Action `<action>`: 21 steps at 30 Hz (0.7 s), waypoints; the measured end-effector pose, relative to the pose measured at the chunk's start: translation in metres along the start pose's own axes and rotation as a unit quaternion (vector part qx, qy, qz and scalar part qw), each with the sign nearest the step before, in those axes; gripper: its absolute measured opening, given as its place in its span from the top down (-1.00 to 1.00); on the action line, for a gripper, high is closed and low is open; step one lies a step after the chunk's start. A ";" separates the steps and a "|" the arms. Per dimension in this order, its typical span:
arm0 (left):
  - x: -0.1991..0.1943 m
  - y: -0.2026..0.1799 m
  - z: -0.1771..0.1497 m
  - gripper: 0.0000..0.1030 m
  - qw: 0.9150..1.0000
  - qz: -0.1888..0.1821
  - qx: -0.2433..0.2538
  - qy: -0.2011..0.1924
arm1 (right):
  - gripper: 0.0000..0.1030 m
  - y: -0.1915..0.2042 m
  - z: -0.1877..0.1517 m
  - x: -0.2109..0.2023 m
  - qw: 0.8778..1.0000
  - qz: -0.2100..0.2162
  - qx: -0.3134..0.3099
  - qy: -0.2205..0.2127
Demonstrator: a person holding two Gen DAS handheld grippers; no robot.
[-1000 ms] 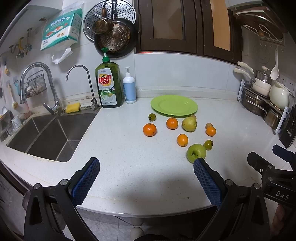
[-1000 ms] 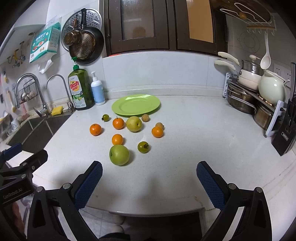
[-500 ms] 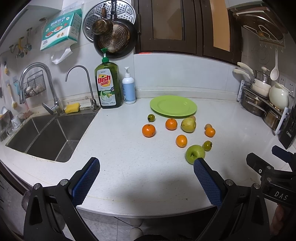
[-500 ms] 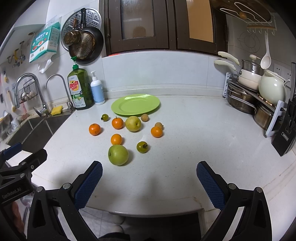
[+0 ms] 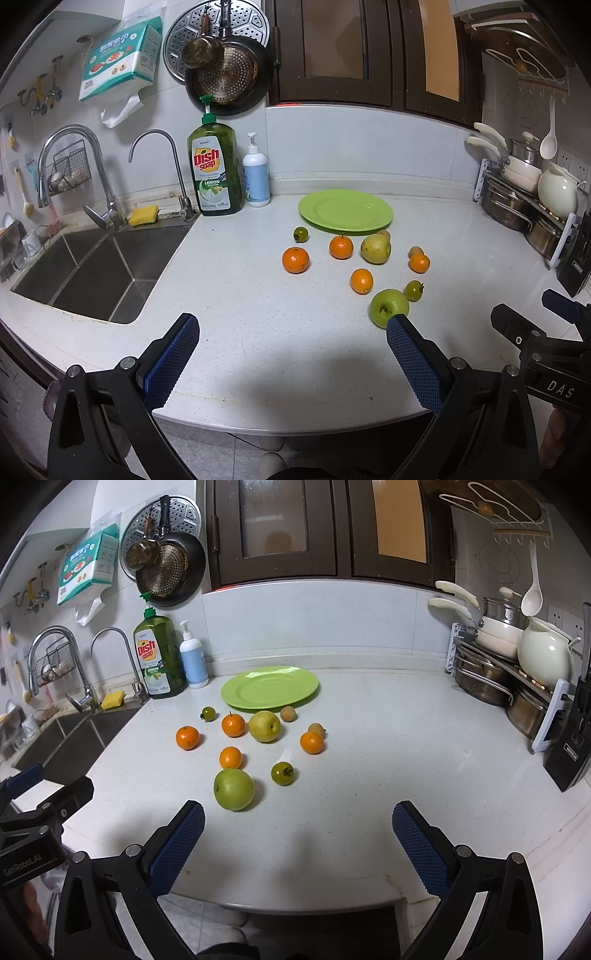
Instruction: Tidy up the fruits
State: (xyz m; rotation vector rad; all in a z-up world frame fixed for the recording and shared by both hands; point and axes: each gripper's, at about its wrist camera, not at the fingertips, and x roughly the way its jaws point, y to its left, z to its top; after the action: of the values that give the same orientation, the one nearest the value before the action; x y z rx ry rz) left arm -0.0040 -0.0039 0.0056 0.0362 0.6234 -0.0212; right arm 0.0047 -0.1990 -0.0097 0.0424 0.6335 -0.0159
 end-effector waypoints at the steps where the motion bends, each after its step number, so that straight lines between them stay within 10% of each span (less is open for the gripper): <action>1: 0.001 -0.001 0.001 -1.00 1.000 0.000 0.000 0.000 | -0.99 0.000 0.000 0.000 1.000 0.000 0.000 0.000; 21: 0.006 -0.006 0.001 -1.00 1.000 -0.004 0.002 0.002 | -0.99 -0.004 0.001 0.007 1.000 0.000 0.001 0.002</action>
State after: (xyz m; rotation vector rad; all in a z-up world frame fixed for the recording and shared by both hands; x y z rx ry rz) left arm 0.0007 -0.0105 0.0025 0.0369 0.6277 -0.0294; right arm 0.0108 -0.2030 -0.0133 0.0445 0.6367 -0.0174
